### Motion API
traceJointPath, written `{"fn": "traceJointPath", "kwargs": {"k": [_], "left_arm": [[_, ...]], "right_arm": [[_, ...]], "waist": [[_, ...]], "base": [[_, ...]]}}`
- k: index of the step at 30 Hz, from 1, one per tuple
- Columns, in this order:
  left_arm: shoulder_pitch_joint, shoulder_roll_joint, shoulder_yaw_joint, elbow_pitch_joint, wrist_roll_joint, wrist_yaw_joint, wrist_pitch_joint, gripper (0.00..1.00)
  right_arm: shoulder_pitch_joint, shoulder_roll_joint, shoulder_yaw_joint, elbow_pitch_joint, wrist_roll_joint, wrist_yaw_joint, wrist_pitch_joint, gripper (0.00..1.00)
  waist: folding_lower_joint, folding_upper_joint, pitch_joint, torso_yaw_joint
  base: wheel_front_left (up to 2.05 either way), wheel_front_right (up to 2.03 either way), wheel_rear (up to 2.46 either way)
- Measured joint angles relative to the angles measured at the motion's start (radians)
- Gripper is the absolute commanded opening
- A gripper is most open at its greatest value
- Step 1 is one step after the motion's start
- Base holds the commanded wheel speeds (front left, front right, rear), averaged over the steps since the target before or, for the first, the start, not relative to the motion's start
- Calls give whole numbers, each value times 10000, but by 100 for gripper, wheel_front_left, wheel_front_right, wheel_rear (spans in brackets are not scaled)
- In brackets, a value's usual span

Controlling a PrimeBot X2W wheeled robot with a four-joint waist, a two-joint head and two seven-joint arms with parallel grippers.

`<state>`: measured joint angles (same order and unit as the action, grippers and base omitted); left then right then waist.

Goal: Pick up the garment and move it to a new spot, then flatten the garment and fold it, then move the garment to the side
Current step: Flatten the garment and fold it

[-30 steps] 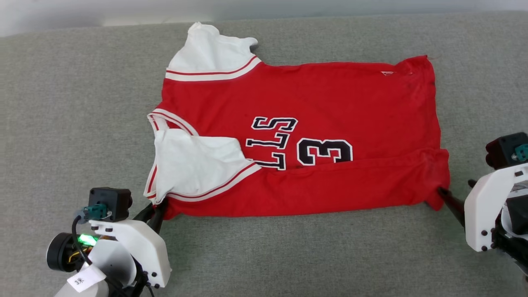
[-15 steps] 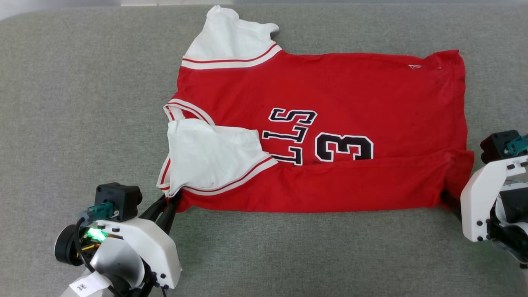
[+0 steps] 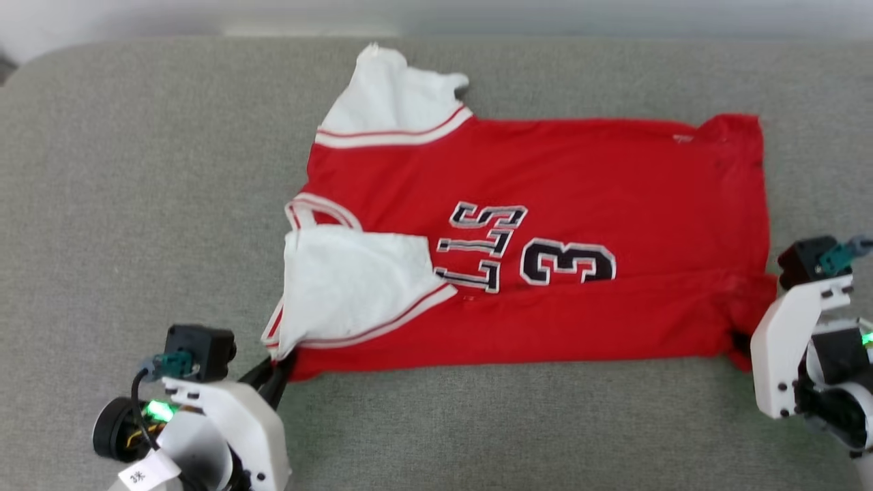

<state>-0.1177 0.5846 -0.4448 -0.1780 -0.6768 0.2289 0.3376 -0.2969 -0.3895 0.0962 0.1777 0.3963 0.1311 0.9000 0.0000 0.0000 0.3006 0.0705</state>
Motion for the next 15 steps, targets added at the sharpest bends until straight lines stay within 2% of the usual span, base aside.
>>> {"fn": "traceJointPath", "kwargs": {"k": [9,15], "left_arm": [[1350,589,-44,-132,-316,109,339,0],[2116,700,-150,-489,-587,127,468,0]], "right_arm": [[1279,-491,-295,-874,648,4,278,0],[2407,-646,-909,-1753,882,6,614,0]], "waist": [[0,0,-1093,-330],[0,0,-1463,-515]], "base": [[0,0,0],[0,0,0]]}}
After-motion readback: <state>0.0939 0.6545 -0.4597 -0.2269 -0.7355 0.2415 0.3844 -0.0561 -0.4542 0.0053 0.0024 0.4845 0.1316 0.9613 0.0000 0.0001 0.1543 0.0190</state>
